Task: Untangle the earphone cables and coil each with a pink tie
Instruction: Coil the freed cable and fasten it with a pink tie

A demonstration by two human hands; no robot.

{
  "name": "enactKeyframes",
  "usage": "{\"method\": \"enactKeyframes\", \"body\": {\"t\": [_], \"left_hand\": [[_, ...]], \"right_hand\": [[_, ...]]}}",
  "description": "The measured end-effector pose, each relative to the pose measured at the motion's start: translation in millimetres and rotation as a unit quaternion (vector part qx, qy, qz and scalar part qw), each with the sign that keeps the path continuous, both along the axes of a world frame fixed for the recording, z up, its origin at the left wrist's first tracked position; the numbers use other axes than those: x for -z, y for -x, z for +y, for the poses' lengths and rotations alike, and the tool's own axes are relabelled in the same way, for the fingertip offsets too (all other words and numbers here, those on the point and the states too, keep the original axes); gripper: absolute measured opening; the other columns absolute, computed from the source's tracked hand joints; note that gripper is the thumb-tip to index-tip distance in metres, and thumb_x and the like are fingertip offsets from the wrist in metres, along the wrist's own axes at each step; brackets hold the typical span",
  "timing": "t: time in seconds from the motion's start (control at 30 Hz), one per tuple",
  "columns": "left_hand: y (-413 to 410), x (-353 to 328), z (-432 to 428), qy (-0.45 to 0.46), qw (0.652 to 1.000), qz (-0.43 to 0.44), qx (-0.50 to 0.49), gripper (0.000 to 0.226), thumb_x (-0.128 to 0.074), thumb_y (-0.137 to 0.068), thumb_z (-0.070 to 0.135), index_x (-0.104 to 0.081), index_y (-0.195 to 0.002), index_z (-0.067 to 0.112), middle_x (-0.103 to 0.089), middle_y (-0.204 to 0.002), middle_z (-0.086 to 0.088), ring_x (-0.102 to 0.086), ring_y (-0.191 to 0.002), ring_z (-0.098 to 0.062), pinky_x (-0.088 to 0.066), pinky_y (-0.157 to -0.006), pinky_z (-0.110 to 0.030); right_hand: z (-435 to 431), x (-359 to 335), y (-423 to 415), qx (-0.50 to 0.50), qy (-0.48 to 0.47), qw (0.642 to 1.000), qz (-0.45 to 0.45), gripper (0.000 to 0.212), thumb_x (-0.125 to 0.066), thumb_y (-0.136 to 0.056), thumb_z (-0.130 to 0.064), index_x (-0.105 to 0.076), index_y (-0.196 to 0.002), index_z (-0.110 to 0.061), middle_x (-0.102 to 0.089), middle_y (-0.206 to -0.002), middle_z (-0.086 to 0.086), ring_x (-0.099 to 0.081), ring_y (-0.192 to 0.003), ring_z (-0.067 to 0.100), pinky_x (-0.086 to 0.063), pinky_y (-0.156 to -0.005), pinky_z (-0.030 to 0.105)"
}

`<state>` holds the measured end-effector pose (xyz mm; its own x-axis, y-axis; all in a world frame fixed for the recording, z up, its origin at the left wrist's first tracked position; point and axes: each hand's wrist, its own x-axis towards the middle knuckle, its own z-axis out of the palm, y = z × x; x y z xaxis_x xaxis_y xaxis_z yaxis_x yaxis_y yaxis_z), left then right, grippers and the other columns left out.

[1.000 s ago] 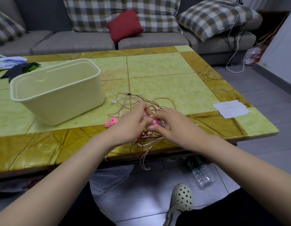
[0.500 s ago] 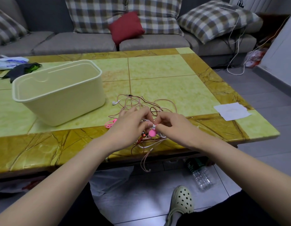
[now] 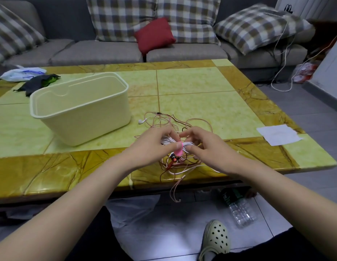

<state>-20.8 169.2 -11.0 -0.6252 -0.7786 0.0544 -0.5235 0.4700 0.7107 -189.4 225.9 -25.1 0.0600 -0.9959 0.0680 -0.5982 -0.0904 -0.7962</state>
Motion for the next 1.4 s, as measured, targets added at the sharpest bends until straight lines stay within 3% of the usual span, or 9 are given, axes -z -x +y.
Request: {"method": "enactKeyframes", "body": {"t": [0.13, 0.3, 0.47, 0.7, 0.87, 0.93, 1.03, 1.3, 1.4], "left_hand": [[-10.9, -2.2, -5.3, 0.008, 1.000, -0.012, -0.022, 0.007, -0.072, -0.079, 0.032, -0.065, -0.079, 0.031, -0.068, -0.088, 0.005, -0.061, -0.089, -0.013, -0.048, -0.085, -0.042], [-24.1, -5.2, -10.1, 0.033, 0.998, 0.010, -0.044, 0.007, -0.069, -0.082, 0.025, -0.064, -0.079, 0.028, -0.069, -0.083, 0.004, -0.061, -0.084, -0.012, -0.047, -0.083, -0.036], [-35.8, -5.8, -16.7, 0.045, 0.996, 0.034, -0.073, 0.016, -0.067, -0.085, 0.022, -0.059, -0.099, 0.024, -0.059, -0.079, 0.012, -0.054, -0.074, -0.004, -0.041, -0.070, -0.020], [-73.4, -17.4, -60.9, 0.118, 0.975, 0.026, -0.189, 0.038, -0.062, -0.088, 0.013, -0.050, -0.124, 0.017, -0.054, -0.108, 0.001, -0.052, -0.095, -0.015, -0.035, -0.080, -0.019], [-107.3, -26.2, -92.0, 0.214, 0.939, -0.080, -0.259, 0.044, -0.062, -0.087, 0.015, -0.049, -0.128, 0.019, -0.050, -0.124, -0.006, -0.046, -0.117, -0.024, -0.035, -0.098, -0.038], [-117.7, -28.5, -98.4, 0.210, 0.918, -0.174, -0.289, 0.045, -0.060, -0.088, 0.029, -0.046, -0.130, 0.025, -0.051, -0.126, 0.000, -0.042, -0.120, -0.021, -0.030, -0.097, -0.040], [-123.5, -27.0, -101.7, 0.198, 0.904, -0.224, -0.305, 0.031, -0.055, -0.088, 0.032, -0.052, -0.118, 0.027, -0.057, -0.119, 0.004, -0.047, -0.112, -0.018, -0.029, -0.090, -0.038], [-126.1, -9.2, -87.1, 0.240, 0.912, -0.167, -0.289, 0.023, -0.047, -0.092, 0.015, -0.058, -0.106, 0.029, -0.060, -0.108, 0.010, -0.052, -0.105, -0.014, -0.020, -0.078, -0.031], [-128.6, -5.3, -84.8, 0.243, 0.915, -0.158, -0.280, 0.021, -0.048, -0.092, 0.017, -0.057, -0.105, 0.030, -0.060, -0.106, 0.011, -0.051, -0.105, -0.013, -0.023, -0.079, -0.031]], "right_hand": [[-9.5, -3.9, -5.4, -0.020, -0.006, 1.000, -0.003, 0.020, -0.060, -0.089, -0.015, -0.056, -0.107, -0.022, -0.063, -0.090, -0.006, -0.058, -0.074, 0.006, -0.046, -0.066, 0.015], [-19.0, -0.4, -11.9, -0.051, -0.032, 0.998, -0.001, 0.011, -0.061, -0.089, -0.028, -0.065, -0.096, -0.020, -0.070, -0.089, 0.008, -0.066, -0.084, 0.025, -0.052, -0.079, 0.044], [-33.0, -6.4, -15.3, 0.007, -0.019, 0.998, -0.062, 0.007, -0.065, -0.087, -0.020, -0.067, -0.080, -0.022, -0.068, -0.067, -0.002, -0.063, -0.063, 0.011, -0.047, -0.059, 0.025], [-56.6, -19.2, -23.5, 0.054, -0.042, 0.995, -0.079, 0.008, -0.064, -0.088, -0.017, -0.067, -0.085, -0.010, -0.067, -0.069, 0.005, -0.063, -0.053, 0.008, -0.044, -0.051, 0.016], [-84.2, -34.9, -41.0, 0.066, -0.040, 0.992, -0.098, 0.015, -0.065, -0.088, -0.019, -0.067, -0.089, -0.004, -0.065, -0.072, 0.006, -0.053, -0.044, 0.002, -0.040, -0.042, 0.014], [-95.8, -42.7, -51.9, 0.067, -0.024, 0.992, -0.102, 0.016, -0.064, -0.088, -0.020, -0.068, -0.089, -0.004, -0.067, -0.076, 0.007, -0.053, -0.045, 0.003, -0.042, -0.043, 0.015], [-113.6, -53.2, -67.9, 0.062, 0.002, 0.993, -0.101, 0.014, -0.061, -0.090, -0.019, -0.068, -0.087, -0.008, -0.069, -0.078, 0.011, -0.055, -0.048, 0.003, -0.045, -0.048, 0.017], [-157.7, -65.9, -118.4, 0.033, 0.033, 0.998, -0.050, 0.015, -0.059, -0.089, -0.021, -0.066, -0.079, -0.013, -0.069, -0.074, 0.011, -0.064, -0.070, 0.019, -0.053, -0.078, 0.041], [-171.8, -63.6, -140.9, 0.004, 0.002, 0.998, 0.066, 0.027, -0.058, -0.088, -0.017, -0.059, -0.061, -0.016, -0.067, -0.073, 0.014, -0.062, -0.074, 0.025, -0.051, -0.070, 0.036]]}}
